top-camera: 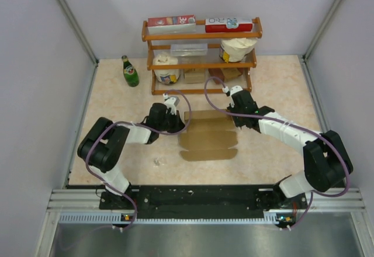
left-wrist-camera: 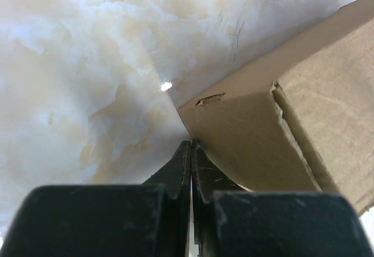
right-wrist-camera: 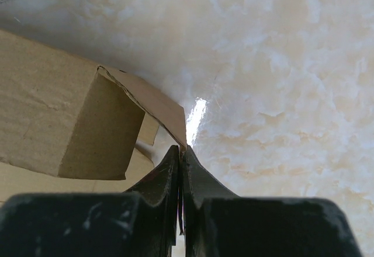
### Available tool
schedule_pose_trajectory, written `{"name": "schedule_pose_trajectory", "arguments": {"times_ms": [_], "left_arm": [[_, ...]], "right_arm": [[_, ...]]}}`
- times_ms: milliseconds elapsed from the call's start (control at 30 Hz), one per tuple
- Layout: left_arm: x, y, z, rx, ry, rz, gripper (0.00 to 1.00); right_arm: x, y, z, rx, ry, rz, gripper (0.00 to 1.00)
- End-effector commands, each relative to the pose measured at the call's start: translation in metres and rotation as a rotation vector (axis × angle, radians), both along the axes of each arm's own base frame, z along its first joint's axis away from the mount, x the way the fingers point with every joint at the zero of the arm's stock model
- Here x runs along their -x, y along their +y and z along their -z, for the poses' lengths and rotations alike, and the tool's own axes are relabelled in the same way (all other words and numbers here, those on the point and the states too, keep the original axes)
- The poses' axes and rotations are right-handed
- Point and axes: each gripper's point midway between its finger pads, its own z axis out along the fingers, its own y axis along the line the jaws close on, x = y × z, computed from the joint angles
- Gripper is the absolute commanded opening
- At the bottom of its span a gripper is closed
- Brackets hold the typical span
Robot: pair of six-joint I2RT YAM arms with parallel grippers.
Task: Fold the paper box
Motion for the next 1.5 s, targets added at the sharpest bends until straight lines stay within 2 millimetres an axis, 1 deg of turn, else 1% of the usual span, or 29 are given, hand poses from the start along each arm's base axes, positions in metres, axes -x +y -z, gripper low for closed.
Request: {"name": "schedule_pose_trajectory", "arguments": {"times_ms": [0, 67, 167, 300, 400, 500, 567, 633, 733, 833, 1000, 1200, 1467], "left_arm": [[0.001, -0.002, -0.018, -0.032, -0.035, -0.004, 0.00], [0.003, 0.011, -0.018, -0.070, -0.030, -0.056, 0.00], [0.005, 0.029, -0.032, -0.095, -0.062, -0.140, 0.00], [0.006, 0.047, -0.062, -0.086, -0.128, -0.236, 0.00], [0.006, 0.056, -0.086, -0.073, -0.182, -0.274, 0.00], [0.009, 0.049, -0.118, 0.004, -0.268, -0.244, 0.00], [0.014, 0.042, -0.136, 0.067, -0.318, -0.204, 0.00], [0.018, 0.036, -0.146, 0.107, -0.345, -0.173, 0.00], [0.022, 0.027, -0.150, 0.136, -0.358, -0.116, 0.00], [0.024, 0.018, -0.148, 0.157, -0.362, -0.059, 0.00], [0.022, 0.004, -0.139, 0.172, -0.335, 0.000, 0.00], [0.014, -0.001, -0.131, 0.160, -0.318, 0.014, 0.00], [0.007, -0.002, -0.111, 0.116, -0.283, 0.013, 0.00]], "right_arm": [[-0.013, 0.023, -0.018, -0.088, -0.058, -0.059, 0.00], [-0.014, 0.018, -0.018, -0.075, -0.067, -0.043, 0.00], [-0.014, 0.012, -0.019, -0.040, -0.086, -0.049, 0.00], [-0.014, 0.011, -0.020, -0.040, -0.092, -0.047, 0.00], [-0.013, 0.012, -0.018, -0.040, -0.087, -0.049, 0.00], [-0.014, 0.013, -0.016, -0.040, -0.084, -0.050, 0.00], [-0.015, 0.013, -0.014, -0.039, -0.078, -0.048, 0.00], [-0.014, 0.014, -0.011, -0.037, -0.069, -0.049, 0.00], [-0.014, 0.014, -0.009, -0.042, -0.062, -0.046, 0.00], [-0.014, 0.016, -0.006, -0.044, -0.054, -0.049, 0.00], [-0.015, 0.017, -0.004, -0.048, -0.048, -0.049, 0.00], [-0.016, 0.017, -0.003, -0.048, -0.044, -0.047, 0.00], [-0.015, 0.018, 0.002, -0.053, -0.026, -0.053, 0.00]]}}
